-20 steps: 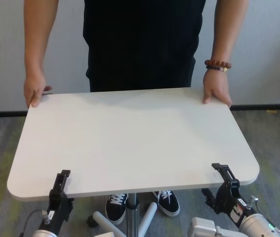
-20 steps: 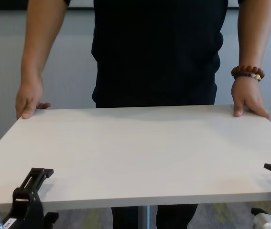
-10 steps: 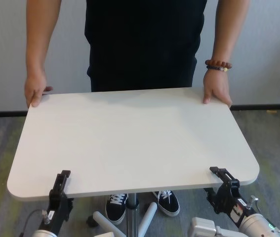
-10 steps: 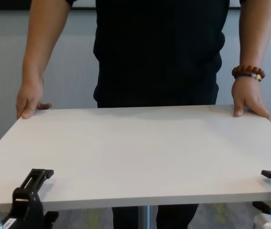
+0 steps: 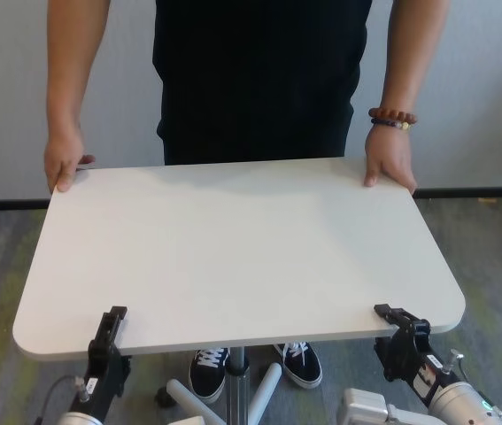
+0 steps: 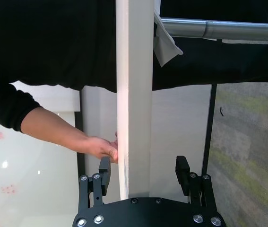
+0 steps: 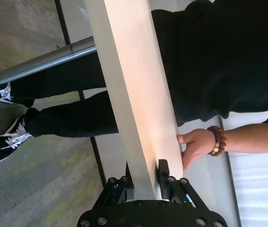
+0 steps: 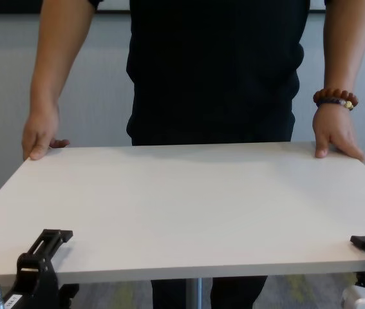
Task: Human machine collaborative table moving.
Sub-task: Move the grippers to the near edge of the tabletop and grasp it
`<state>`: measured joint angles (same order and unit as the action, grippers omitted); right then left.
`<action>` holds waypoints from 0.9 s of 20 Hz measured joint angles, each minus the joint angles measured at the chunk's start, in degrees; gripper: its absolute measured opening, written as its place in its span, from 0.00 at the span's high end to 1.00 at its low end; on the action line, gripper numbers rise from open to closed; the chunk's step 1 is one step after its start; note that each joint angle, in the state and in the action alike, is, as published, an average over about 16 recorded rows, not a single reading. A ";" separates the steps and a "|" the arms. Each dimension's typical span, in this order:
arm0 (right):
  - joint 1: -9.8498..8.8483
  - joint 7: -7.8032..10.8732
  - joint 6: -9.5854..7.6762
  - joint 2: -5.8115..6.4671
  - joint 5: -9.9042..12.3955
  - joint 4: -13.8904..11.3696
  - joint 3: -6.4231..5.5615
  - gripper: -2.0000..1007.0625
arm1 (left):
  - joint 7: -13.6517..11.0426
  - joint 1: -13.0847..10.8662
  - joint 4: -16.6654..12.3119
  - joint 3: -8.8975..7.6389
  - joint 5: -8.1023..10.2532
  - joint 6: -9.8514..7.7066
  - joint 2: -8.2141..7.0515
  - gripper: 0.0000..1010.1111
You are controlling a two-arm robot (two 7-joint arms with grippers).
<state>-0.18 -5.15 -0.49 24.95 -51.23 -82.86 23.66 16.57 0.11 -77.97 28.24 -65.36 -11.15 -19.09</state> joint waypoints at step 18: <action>0.00 -0.01 -0.01 0.00 -0.01 0.01 0.00 0.73 | 0.00 0.00 0.00 0.00 0.00 0.00 0.00 0.22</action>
<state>-0.18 -5.16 -0.50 24.95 -51.24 -82.85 23.65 16.57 0.11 -77.97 28.24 -65.35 -11.14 -19.09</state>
